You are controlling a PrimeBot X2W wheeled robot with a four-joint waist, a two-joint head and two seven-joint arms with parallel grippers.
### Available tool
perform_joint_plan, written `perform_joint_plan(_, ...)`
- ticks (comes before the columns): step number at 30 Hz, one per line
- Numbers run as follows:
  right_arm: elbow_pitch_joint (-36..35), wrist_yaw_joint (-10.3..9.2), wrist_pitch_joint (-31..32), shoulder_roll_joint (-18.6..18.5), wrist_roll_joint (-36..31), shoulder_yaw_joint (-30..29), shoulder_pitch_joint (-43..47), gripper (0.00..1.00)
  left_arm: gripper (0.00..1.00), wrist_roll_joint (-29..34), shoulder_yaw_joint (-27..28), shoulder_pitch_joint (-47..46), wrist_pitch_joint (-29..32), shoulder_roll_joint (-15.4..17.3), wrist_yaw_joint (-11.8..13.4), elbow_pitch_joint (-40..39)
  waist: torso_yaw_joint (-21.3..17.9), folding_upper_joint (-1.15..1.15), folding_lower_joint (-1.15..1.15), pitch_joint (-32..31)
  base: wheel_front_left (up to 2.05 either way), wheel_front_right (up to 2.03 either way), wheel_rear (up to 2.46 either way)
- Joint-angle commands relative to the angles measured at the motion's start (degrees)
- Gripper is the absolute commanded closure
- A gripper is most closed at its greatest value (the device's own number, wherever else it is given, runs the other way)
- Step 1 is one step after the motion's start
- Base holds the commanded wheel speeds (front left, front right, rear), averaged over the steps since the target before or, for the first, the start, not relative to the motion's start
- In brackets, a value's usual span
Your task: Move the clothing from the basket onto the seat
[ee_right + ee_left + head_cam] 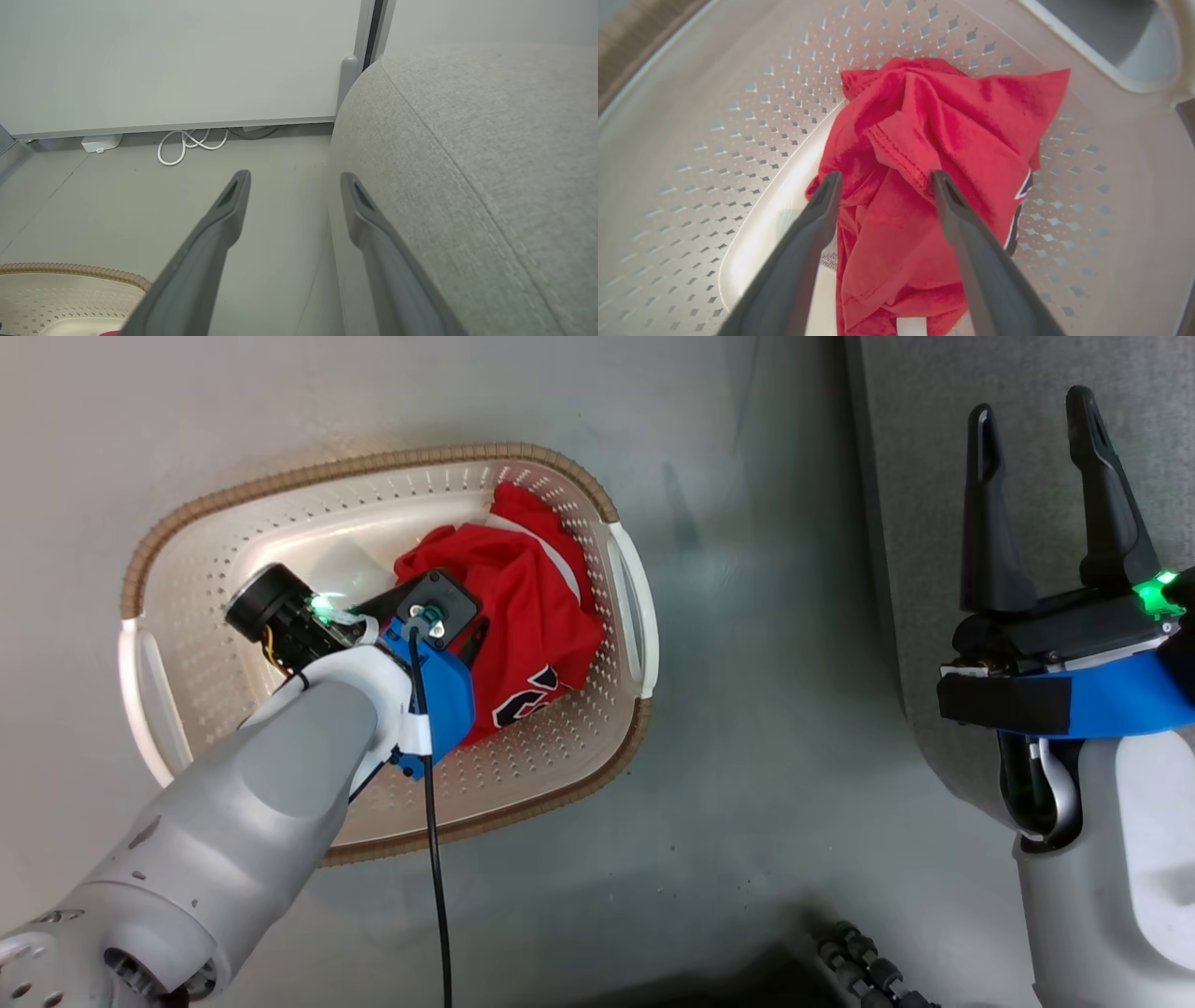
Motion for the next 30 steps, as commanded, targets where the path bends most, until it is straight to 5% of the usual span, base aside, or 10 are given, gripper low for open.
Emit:
perform_joint_plan(1,-0.42,0.01,-0.20,-0.23,0.00,-0.04,-1.26,0.00,0.00,0.10,-0.18,-1.26,0.30,0.33,-0.06,-0.20,-0.11,0.00,-0.01,1.40,0.00,0.00,0.00)
perform_joint_plan(21,-0.78,0.01,-0.07,-0.28,0.27,-0.04,-2.24,0.00,0.00,2.14,-0.26,-2.39,3.21,-0.18,-0.06,1.55,-0.58,0.00,-0.01,8.14,0.00,0.00,0.00)
perform_joint_plan(22,-0.73,0.01,-0.07,-0.31,0.25,-0.12,-2.25,0.00,0.17,2.15,-0.26,-2.45,3.19,-0.38,-0.06,1.62,-0.53,0.00,-0.01,8.19,0.00,0.00,0.00)
perform_joint_plan(24,-0.60,0.01,-0.07,-0.32,0.18,-0.20,-2.30,0.00,1.00,2.46,-0.26,-2.67,2.84,-0.61,-0.06,1.64,-0.45,0.00,-0.01,8.16,0.00,0.00,0.00)
perform_joint_plan(30,-0.51,0.01,-0.09,-0.32,-0.08,-0.10,-2.57,0.00,1.00,3.02,-0.26,-2.26,2.39,-1.26,-0.06,1.12,-0.22,0.00,-0.01,7.17,0.00,0.00,0.00)
